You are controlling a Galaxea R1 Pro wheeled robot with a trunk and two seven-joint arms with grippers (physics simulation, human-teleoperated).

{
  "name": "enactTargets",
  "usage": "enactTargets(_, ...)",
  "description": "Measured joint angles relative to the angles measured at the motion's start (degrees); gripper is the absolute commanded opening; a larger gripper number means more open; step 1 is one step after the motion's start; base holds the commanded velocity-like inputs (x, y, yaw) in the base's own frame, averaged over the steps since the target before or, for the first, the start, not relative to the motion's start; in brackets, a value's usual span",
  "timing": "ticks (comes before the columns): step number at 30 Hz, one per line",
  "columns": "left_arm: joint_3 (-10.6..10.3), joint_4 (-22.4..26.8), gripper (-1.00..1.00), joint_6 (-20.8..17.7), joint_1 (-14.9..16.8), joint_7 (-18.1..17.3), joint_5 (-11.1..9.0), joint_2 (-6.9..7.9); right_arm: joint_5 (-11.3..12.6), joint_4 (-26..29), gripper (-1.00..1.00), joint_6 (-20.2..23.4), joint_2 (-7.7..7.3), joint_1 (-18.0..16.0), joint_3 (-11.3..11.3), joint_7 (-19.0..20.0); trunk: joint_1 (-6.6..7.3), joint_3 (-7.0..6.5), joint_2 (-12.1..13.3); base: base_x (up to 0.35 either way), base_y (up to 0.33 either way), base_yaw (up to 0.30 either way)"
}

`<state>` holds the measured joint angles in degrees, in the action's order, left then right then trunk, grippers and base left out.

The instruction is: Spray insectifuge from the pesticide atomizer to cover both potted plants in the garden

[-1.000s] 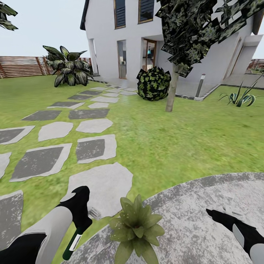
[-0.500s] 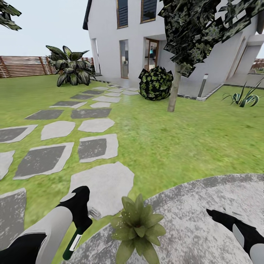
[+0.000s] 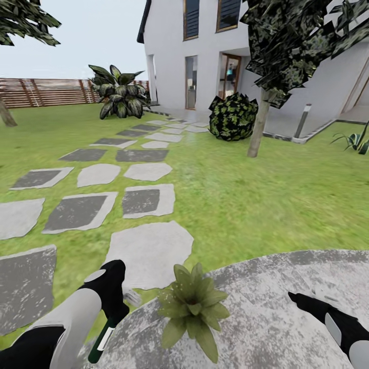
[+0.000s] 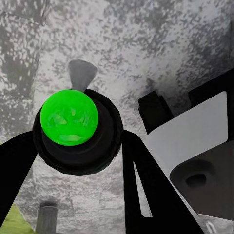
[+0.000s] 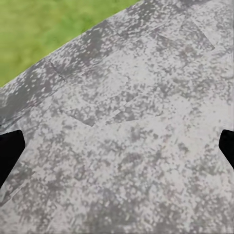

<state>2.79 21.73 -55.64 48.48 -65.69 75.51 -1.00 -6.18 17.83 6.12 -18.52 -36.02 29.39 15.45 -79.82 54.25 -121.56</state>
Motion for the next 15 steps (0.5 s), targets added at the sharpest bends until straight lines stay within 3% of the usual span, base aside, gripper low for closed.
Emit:
enactTargets(8, 0.0, 0.0, -1.0, 0.0, 0.0, -0.1, 0.0, -0.01, -0.1, 0.0, 1.0, 0.0, -0.01, 0.0, 0.0, 0.0, 0.0, 0.01, 0.0, -0.013, -0.337, 0.049)
enactTargets(15, 0.0, 0.0, -1.0, 0.0, 0.0, -0.1, 0.0, -0.02, -0.1, 0.0, 1.0, 0.0, 0.03, 0.0, 0.0, 0.0, -0.01, 0.16, 0.0, -0.117, -0.237, 0.215)
